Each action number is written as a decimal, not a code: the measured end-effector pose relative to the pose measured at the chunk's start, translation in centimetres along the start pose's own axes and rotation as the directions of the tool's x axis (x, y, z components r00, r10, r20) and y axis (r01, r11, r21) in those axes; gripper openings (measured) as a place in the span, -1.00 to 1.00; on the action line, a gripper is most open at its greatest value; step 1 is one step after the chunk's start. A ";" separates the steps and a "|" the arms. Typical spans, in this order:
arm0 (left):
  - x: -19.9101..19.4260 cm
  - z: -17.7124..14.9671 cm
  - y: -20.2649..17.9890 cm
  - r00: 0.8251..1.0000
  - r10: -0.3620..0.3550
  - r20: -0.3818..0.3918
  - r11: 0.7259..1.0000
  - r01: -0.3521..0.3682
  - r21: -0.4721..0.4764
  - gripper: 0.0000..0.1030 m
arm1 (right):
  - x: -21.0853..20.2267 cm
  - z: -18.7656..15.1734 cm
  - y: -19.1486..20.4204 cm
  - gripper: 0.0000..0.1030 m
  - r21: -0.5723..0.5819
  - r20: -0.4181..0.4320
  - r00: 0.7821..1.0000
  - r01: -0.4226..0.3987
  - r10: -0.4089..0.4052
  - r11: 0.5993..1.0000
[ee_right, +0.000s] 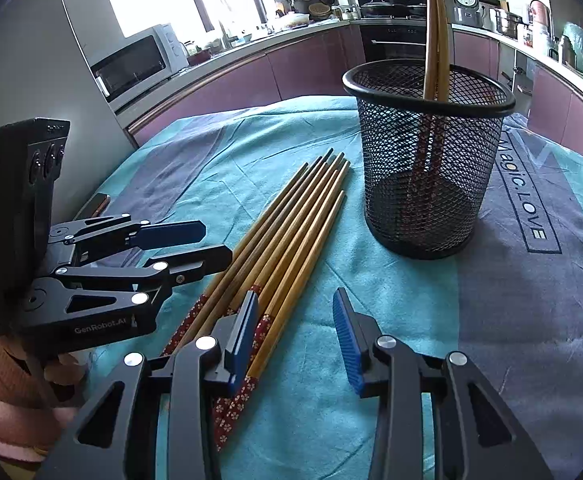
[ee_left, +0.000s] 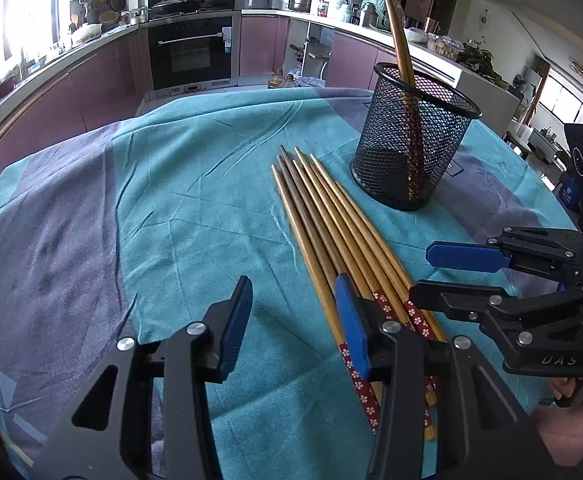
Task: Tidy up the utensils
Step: 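Lower the right gripper and grasp another chopstick from the pile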
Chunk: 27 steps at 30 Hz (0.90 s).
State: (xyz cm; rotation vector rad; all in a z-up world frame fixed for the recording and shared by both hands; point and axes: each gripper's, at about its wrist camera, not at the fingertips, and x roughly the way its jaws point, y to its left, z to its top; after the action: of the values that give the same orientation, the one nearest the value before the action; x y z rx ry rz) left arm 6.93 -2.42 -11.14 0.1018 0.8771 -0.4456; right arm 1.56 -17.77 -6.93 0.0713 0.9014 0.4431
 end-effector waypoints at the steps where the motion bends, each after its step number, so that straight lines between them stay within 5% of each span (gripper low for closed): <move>1: -0.1 -0.1 0.0 1.000 -0.001 -0.001 1.000 0.001 0.001 -0.18 | 0.1 0.0 0.1 -0.29 -0.003 -0.002 1.000 0.005 -0.005 1.000; 27: 1.1 0.5 0.0 1.000 0.017 -0.024 1.000 -0.016 0.025 -0.29 | 1.2 0.5 -0.1 -0.53 -0.038 -0.030 0.996 0.088 -0.089 0.995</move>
State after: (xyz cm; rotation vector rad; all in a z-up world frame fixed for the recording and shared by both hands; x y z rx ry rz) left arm 7.92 -2.90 -11.65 0.1370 0.8942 -0.4408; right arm 2.66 -17.29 -7.51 -0.0090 0.9232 0.3785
